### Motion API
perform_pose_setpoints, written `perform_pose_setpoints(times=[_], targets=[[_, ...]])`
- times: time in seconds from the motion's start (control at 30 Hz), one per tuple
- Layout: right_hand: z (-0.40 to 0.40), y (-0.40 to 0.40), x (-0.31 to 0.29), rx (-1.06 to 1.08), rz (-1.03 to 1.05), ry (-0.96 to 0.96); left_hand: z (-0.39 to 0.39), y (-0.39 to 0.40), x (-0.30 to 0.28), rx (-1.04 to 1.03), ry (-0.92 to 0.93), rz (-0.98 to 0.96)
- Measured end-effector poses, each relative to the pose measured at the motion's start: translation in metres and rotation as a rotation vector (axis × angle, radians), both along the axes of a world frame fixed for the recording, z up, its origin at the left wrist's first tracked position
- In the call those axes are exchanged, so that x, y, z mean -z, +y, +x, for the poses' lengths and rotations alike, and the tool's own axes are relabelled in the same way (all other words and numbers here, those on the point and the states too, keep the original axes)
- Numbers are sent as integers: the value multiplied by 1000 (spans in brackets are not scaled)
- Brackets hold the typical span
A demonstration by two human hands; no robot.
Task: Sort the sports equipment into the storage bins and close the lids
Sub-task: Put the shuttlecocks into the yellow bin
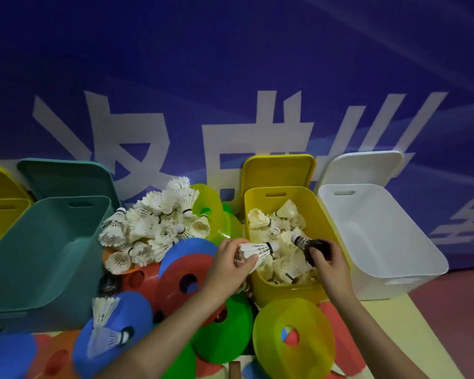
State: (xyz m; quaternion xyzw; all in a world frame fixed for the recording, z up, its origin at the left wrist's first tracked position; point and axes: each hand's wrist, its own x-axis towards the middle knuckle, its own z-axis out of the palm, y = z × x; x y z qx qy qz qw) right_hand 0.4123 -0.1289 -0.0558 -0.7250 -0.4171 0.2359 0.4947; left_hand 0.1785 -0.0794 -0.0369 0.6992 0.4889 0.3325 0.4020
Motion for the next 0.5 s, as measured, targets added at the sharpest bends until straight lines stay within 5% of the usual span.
perform_pose_setpoints(times=[0.13,0.5], targets=[[40,10,-2,-87,-57,-103,35,12,-1,114,169,11],[87,45,4,-386,-141,-374,87,35,32,428,1001,197]])
